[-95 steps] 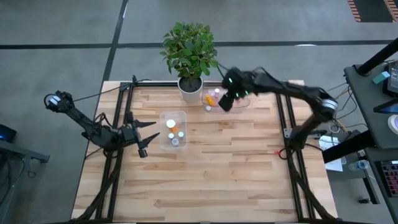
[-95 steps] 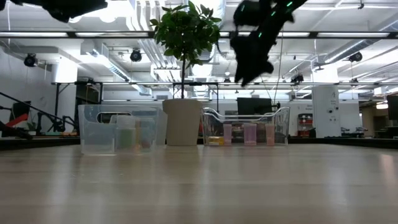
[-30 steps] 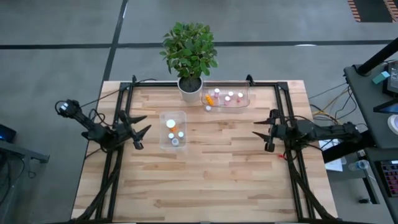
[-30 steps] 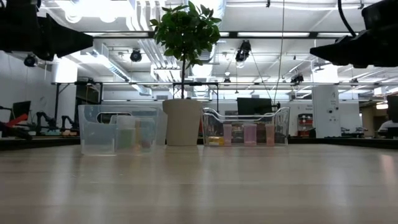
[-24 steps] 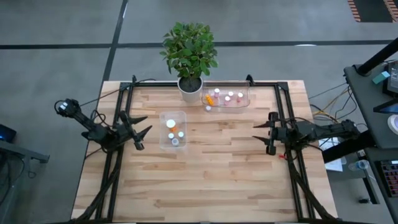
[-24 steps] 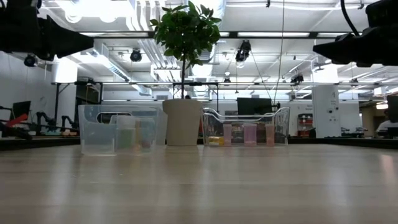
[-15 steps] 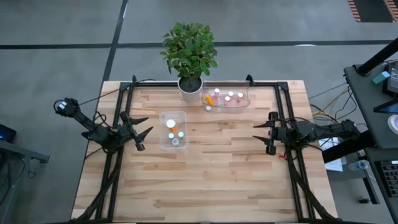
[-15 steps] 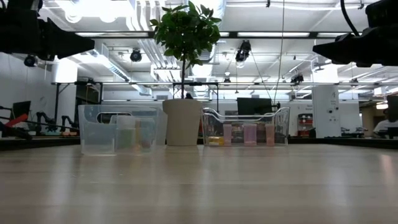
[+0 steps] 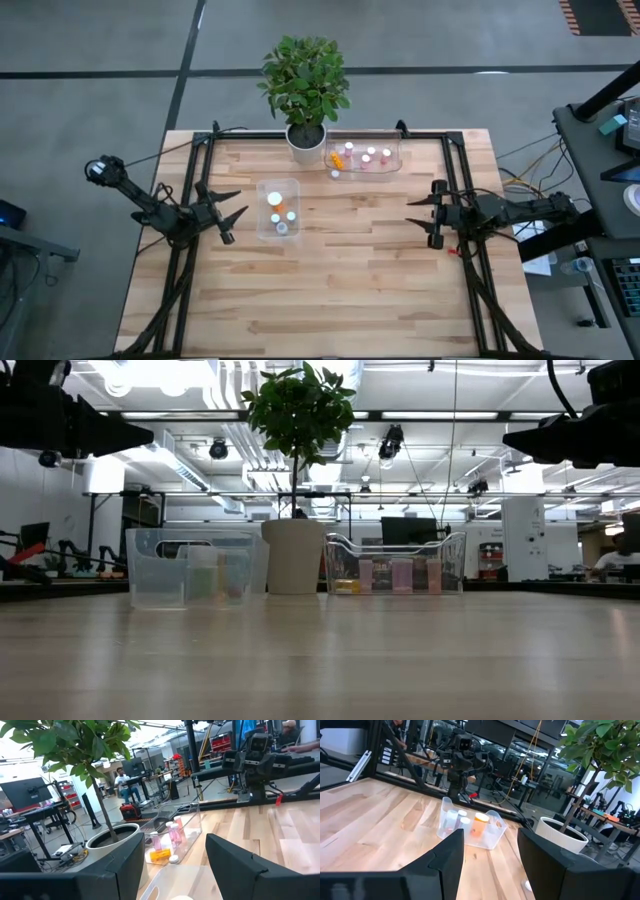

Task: Pick and place medicine bottles into bin by pill shape (circle, oval)
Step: Return to Home Position

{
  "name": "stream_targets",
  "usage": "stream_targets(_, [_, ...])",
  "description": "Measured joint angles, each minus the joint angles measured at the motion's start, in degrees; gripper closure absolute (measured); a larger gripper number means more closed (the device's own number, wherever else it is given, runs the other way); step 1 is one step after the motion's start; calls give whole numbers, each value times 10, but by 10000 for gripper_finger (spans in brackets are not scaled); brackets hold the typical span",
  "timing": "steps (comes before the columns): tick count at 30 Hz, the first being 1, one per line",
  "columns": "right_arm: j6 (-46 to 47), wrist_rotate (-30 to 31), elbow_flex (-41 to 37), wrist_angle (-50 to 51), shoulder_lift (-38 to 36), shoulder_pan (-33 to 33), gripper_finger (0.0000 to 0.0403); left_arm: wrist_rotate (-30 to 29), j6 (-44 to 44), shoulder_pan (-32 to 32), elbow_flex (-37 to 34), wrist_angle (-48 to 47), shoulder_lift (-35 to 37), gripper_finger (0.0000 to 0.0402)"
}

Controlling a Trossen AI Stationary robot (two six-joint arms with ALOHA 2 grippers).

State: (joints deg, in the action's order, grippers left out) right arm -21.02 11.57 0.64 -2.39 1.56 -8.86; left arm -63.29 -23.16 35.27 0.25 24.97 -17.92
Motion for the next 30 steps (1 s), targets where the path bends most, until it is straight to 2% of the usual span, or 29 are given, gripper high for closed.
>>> stream_targets(30, [0, 0, 0, 0, 0, 0, 225, 0, 0, 0, 0, 0, -30, 206])
